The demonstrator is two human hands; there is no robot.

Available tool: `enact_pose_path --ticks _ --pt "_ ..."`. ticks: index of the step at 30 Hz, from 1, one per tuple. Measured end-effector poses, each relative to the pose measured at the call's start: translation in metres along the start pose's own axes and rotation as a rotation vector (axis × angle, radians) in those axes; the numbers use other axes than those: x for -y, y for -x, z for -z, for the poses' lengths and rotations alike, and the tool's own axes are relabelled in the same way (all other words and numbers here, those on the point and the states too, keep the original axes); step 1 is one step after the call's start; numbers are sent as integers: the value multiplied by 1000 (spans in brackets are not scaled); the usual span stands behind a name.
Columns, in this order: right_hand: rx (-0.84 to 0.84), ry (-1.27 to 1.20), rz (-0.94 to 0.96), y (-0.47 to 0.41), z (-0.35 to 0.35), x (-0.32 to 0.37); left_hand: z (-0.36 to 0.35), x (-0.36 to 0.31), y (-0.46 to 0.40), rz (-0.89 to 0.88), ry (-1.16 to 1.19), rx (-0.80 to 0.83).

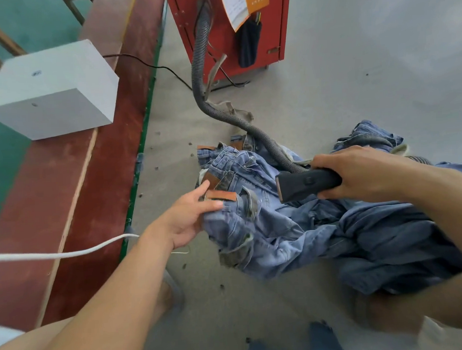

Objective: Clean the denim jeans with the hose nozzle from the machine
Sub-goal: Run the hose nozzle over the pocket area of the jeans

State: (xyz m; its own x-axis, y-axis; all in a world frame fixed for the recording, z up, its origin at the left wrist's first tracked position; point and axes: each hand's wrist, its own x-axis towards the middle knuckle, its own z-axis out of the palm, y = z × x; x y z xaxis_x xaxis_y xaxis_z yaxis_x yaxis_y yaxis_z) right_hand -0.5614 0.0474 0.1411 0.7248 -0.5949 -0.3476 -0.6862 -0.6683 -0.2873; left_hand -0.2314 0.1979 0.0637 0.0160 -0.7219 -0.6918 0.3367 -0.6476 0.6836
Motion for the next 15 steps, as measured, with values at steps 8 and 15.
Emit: enact_pose_path --ticks 8,15 --pt "-7 11 25 1 -3 3 -1 -11 7 10 39 25" --pt "20 -27 55 1 -3 16 -3 -18 10 15 111 306"
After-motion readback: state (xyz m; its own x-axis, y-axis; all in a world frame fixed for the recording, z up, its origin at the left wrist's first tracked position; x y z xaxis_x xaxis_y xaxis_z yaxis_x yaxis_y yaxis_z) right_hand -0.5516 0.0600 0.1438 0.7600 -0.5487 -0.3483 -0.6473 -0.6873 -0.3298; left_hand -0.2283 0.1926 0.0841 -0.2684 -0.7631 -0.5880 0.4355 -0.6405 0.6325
